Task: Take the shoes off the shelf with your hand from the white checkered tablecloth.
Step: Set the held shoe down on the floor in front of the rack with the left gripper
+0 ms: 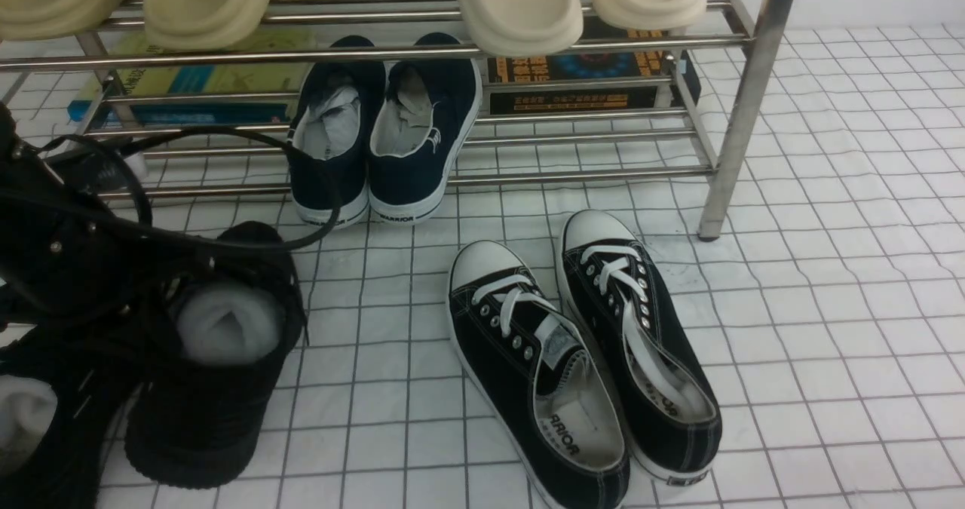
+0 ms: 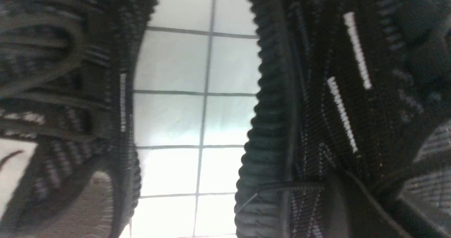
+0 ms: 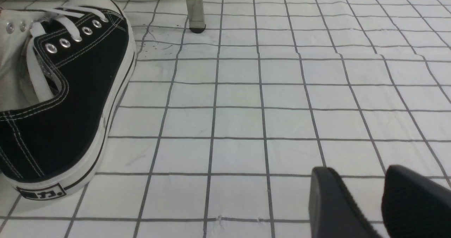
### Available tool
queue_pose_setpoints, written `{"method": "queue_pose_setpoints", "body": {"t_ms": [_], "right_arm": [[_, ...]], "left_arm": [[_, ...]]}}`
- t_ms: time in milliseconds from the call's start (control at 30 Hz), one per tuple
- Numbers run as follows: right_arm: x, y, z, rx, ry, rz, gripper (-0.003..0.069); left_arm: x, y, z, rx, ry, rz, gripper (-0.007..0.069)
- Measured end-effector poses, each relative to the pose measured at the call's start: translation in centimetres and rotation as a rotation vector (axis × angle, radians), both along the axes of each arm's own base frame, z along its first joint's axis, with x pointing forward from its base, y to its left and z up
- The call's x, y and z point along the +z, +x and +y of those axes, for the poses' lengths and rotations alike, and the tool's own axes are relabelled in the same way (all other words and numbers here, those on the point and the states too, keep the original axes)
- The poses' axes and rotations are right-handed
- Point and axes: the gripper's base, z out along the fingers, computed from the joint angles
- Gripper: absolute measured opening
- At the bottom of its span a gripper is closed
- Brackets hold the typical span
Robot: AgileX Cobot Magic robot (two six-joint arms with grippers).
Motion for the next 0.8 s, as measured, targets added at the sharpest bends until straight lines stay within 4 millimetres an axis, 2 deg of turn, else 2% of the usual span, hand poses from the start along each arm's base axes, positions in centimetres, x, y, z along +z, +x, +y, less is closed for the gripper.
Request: {"method": "queue_pose_setpoints", "body": {"t_ms": [333, 433, 467, 500, 667, 733, 800], "right_arm": [[0.0, 0.0, 0.0, 0.000, 0.000, 0.000, 0.0239], [0.0, 0.0, 0.0, 0.000, 0.000, 0.000, 0.0239], [0.0, 0.0, 0.0, 0.000, 0.000, 0.000, 0.0239], [0.0, 0.0, 0.0, 0.000, 0.000, 0.000, 0.0239], [0.0, 0.0, 0.0, 0.000, 0.000, 0.000, 0.0239], [0.0, 0.0, 0.0, 0.000, 0.000, 0.000, 0.0239], [0.0, 0.0, 0.0, 0.000, 0.000, 0.000, 0.0239]], "left_arm": [[-0.1, -0.4, 0.0, 0.011, 0.001, 0.049, 0.0034], [-0.1, -0.5, 0.3, 0.060, 0.021, 0.064, 0.0103], [-0.1, -0.5, 0.3, 0.062, 0.024, 0.066, 0.0103], [-0.2, -0.6, 0.6, 0.079, 0.054, 0.078, 0.0166], [-0.1, -0.8, 1.1, 0.086, 0.118, 0.092, 0.0296], [0.4, -1.1, 1.3, 0.082, 0.137, 0.074, 0.0301], [1.5, -1.8, 1.5, 0.079, 0.162, 0.030, 0.0272]]}}
